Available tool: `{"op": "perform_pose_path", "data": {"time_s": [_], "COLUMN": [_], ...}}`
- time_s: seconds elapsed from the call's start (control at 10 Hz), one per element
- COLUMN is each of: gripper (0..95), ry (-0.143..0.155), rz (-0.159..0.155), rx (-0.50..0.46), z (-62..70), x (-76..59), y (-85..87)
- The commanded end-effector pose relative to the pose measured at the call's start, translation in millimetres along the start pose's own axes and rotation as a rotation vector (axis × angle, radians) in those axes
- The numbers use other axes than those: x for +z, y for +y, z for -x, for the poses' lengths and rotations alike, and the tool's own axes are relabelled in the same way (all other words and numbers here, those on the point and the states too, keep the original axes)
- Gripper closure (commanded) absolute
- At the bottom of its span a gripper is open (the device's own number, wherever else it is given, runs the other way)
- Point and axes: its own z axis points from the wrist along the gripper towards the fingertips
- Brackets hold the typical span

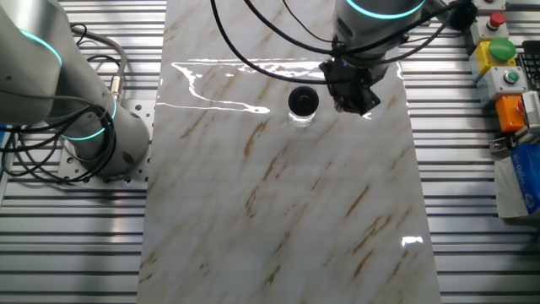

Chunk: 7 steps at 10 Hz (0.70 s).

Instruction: Screw the lid onto the jar

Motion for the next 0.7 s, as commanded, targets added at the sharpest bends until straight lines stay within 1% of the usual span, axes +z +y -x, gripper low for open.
{"op": "perform_pose_path", "data": {"time_s": [0.1, 0.2, 0.3, 0.5, 0.7], "gripper": [76.0, 76.0, 57.0, 57.0, 57.0], "ry": [-0.011, -0.012, -0.015, -0.016, -0.018], "rz": [0.011, 0.011, 0.012, 0.011, 0.012], "rx": [-0.012, -0.021, -0.035, -0.033, -0.043], "z": [-10.0, -12.8, -20.3, -27.6, -32.2], "x": [-1.7, -1.0, 3.0, 6.9, 9.7], "y": [12.4, 16.0, 25.5, 35.8, 43.4]}}
